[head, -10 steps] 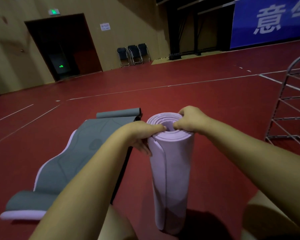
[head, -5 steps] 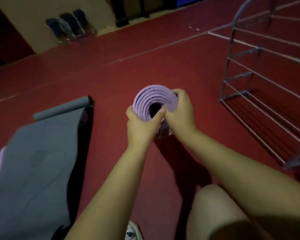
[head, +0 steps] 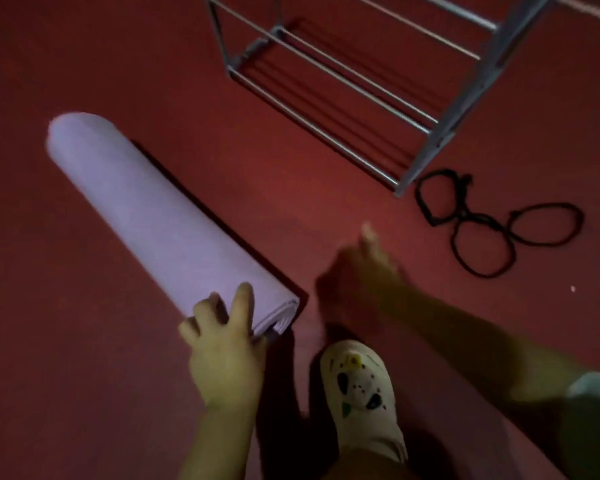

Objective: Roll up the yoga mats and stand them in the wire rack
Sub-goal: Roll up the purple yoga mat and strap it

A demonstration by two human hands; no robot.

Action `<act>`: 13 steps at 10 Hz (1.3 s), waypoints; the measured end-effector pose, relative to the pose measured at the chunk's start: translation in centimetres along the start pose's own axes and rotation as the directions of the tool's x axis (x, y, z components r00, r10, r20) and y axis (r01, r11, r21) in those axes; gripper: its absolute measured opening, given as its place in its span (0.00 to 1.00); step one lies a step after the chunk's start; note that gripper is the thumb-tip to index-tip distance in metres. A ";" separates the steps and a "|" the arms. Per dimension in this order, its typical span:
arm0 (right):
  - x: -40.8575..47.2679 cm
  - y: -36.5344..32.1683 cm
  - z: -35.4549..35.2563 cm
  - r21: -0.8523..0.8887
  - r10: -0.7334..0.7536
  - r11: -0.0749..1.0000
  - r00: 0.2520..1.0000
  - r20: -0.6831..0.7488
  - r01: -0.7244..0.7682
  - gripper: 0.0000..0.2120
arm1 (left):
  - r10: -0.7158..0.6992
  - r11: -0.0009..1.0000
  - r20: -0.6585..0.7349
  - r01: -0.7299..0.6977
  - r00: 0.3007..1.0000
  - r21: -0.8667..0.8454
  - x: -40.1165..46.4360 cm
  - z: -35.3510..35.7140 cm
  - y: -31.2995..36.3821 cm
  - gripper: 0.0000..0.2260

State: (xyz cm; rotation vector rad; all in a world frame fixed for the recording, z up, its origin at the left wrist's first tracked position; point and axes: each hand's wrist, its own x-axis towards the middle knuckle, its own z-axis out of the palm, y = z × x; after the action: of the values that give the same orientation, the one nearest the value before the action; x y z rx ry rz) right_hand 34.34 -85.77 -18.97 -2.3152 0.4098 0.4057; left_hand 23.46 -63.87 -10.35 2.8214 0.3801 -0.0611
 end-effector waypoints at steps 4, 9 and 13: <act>8.9 10.6 -3.3 -0.351 0.207 0.880 0.923 -0.324 -0.321 0.15 | -0.048 0.998 -0.006 0.048 0.999 -0.040 1.2 3.7 3.3 0.34; -7.4 -3.2 0.6 0.052 -0.126 0.991 0.989 0.080 0.122 0.09 | -0.170 0.985 -0.084 0.170 0.982 -0.006 -2.6 -8.0 -0.3 0.32; -25.5 -28.1 -14.6 0.586 -0.761 0.624 0.575 0.302 0.517 0.07 | -0.249 0.968 -0.331 0.235 0.910 -0.082 -11.2 -29.7 -1.9 0.22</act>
State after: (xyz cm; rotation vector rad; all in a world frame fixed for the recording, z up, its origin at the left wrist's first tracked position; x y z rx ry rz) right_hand 25.24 -72.87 18.44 -1.6293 -0.6064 0.4800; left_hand 12.24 -56.26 18.45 2.7254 0.7988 0.3822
